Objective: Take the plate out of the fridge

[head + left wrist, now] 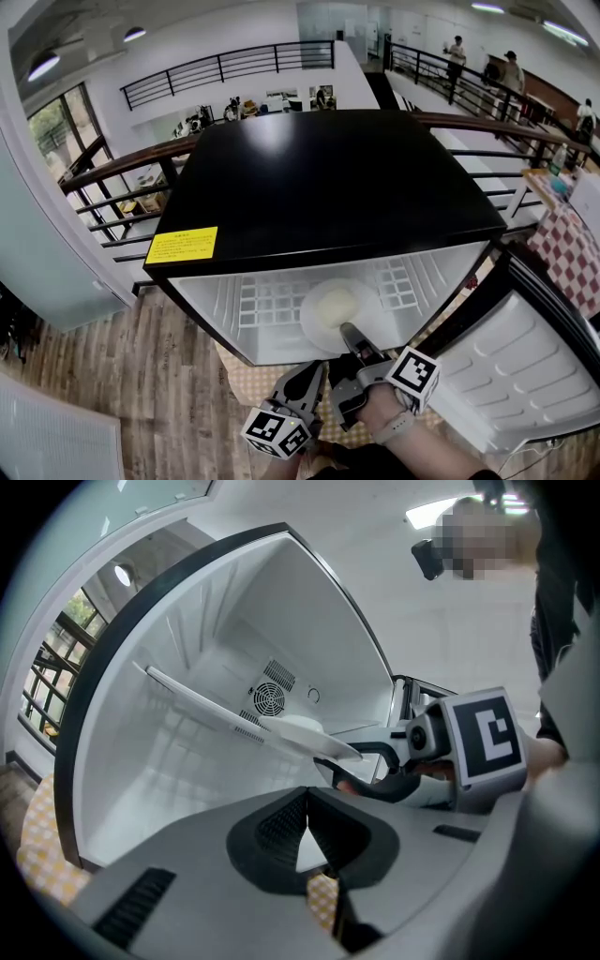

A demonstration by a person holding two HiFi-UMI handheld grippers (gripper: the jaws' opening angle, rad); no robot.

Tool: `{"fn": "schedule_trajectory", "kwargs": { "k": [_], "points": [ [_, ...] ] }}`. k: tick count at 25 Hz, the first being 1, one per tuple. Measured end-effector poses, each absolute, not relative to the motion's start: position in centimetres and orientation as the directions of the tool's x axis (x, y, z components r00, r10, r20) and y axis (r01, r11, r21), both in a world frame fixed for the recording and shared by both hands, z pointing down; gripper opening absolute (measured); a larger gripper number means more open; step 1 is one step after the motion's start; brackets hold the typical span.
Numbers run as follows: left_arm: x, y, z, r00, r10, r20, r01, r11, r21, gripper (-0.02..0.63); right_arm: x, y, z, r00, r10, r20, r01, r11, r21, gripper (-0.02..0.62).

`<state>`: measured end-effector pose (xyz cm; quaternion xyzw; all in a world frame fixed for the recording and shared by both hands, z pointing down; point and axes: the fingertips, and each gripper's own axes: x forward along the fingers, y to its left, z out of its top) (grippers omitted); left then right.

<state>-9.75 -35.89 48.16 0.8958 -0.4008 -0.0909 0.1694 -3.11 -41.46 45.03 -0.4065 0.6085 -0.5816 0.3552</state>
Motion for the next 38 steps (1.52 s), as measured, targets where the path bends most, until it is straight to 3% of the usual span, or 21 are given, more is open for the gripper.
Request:
{"fn": "schedule_trajectory", "kwargs": {
  "k": [21,38],
  "points": [
    [-9.7,-35.6,48.4,0.663,-0.748,-0.012,-0.692,-0.619,0.37,0.009,-3.9,-41.5,45.1,-0.446,-0.895,0.027,-0.029,-0.016,-0.999,0.044],
    [-10.5,-35.2,48.4,0.654,-0.756,-0.01,-0.7,-0.611,0.37,0.009,-3.7,-41.9,44.6,-0.462,-0.885,-0.057,-0.055,0.092,-0.994,0.043]
  ]
}}
